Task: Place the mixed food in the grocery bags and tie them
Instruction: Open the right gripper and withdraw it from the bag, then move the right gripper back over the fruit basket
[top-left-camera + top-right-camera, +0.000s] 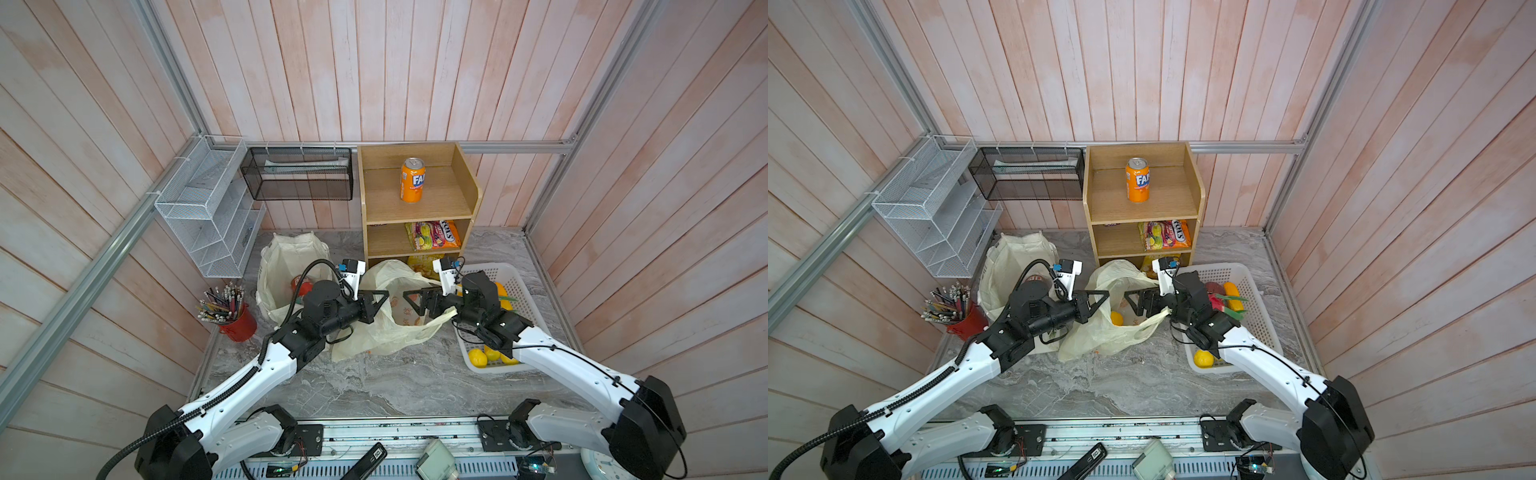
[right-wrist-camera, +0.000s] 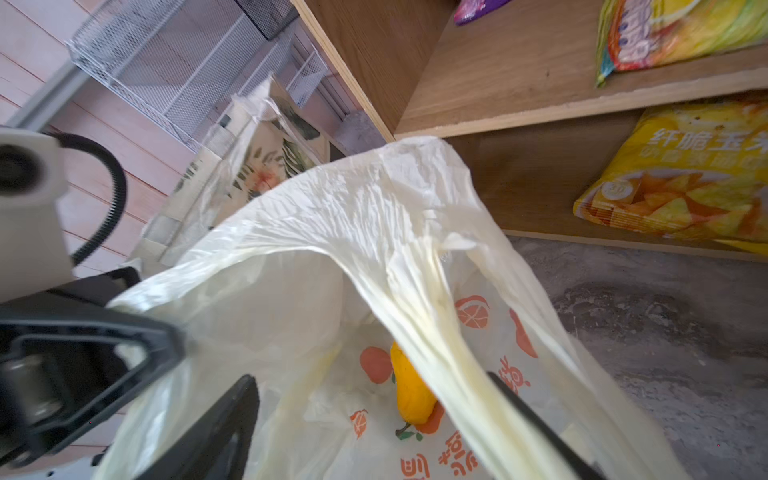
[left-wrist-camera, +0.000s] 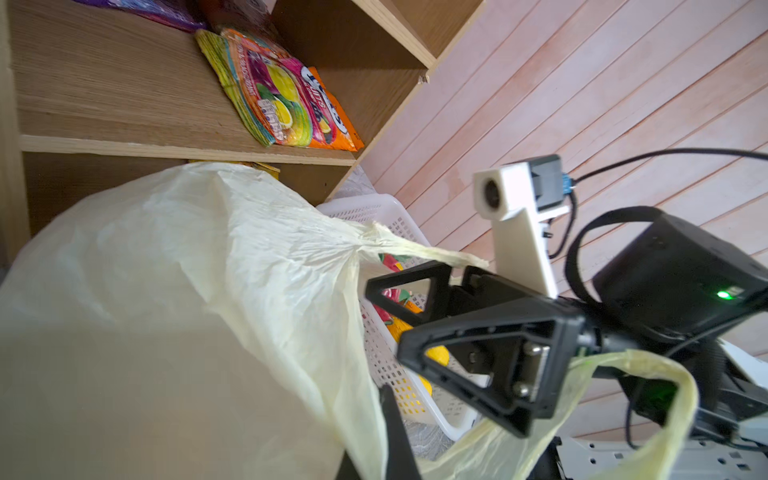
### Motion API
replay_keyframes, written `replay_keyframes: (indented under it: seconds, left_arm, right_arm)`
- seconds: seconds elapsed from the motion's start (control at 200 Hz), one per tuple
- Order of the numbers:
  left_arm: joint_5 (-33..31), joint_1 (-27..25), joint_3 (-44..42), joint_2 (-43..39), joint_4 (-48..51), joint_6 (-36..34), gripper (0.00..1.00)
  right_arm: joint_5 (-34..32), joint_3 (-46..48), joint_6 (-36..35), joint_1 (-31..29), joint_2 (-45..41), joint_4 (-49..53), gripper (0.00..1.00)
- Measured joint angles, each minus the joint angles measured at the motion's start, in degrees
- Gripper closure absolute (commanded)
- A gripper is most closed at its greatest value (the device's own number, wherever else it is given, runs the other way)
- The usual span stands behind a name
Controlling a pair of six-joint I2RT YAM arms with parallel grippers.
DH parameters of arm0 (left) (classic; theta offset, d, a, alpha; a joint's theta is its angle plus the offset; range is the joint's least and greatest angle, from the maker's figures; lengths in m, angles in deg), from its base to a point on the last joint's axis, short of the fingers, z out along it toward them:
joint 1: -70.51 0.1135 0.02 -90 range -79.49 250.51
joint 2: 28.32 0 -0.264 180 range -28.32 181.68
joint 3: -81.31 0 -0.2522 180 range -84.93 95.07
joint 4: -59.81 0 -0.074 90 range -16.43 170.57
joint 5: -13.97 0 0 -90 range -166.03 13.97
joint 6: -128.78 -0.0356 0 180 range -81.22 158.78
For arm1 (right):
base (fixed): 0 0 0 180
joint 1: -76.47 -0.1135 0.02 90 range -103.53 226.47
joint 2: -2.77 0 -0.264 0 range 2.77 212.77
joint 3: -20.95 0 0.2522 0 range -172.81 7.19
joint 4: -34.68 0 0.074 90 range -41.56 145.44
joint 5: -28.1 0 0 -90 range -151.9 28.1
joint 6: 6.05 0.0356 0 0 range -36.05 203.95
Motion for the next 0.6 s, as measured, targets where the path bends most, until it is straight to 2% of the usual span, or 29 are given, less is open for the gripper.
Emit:
replay_keyframes:
  seconds: [0.23,0.345,0.475,0.6]
  left_arm:
    - [-1.5,1.0,-1.0,-0.9,1.4,0.3,1.00]
    - [-1.7,1.0,-1.1,-1.3,1.6,0.3,1.00]
    - [-1.4,1.0,-1.1,-1.4,1.6,0.3,1.00]
    - [-0.2,0.5,-1.1,-1.3,1.6,0.1,1.00]
  right_arm:
    - [1.4,0.0,2.0,5.3,-13.1,7.2,0.21]
    - [1.0,0.5,3.0,10.8,-18.6,10.8,0.22]
    - [1.1,2.3,3.5,17.6,-21.8,15.1,0.22]
    - [4.6,5.0,3.8,22.0,-23.3,18.1,0.22]
